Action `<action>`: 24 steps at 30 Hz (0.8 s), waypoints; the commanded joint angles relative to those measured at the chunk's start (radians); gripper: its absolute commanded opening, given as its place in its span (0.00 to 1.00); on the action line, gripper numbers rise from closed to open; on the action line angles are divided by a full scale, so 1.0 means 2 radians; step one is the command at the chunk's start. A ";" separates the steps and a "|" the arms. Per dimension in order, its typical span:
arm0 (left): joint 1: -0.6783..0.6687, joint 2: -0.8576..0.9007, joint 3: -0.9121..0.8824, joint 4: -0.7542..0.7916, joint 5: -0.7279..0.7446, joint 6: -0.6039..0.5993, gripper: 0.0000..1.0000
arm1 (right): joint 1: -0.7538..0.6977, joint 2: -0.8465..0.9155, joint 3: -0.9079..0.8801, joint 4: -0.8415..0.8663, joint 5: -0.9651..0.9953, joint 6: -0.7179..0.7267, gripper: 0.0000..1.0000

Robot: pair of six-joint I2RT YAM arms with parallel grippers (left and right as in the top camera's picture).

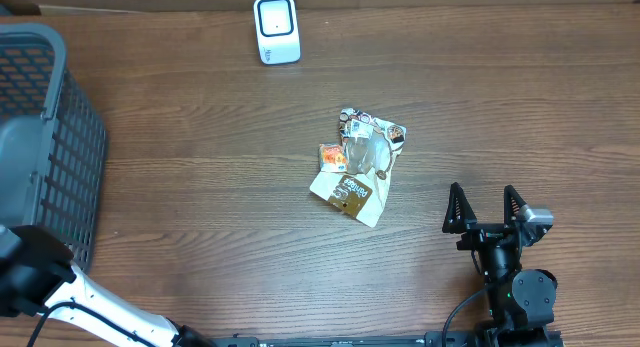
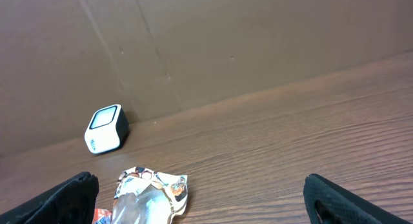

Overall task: Scan the item barcode
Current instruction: 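Carry the wipes pack out and release it left of the pouch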

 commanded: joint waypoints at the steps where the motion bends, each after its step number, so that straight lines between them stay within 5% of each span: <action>1: -0.011 -0.018 0.078 -0.026 0.090 0.019 0.14 | -0.003 -0.004 -0.005 0.002 0.001 0.000 1.00; 7: -0.059 -0.053 0.150 -0.062 0.136 0.044 0.15 | -0.003 -0.004 -0.005 0.002 0.001 0.000 1.00; 14: -0.203 -0.099 0.151 -0.062 0.139 0.082 0.20 | -0.003 -0.004 -0.005 0.002 0.001 0.000 1.00; 24: -0.479 -0.096 0.005 -0.062 -0.050 0.099 0.25 | -0.003 -0.004 -0.005 0.002 0.001 0.000 1.00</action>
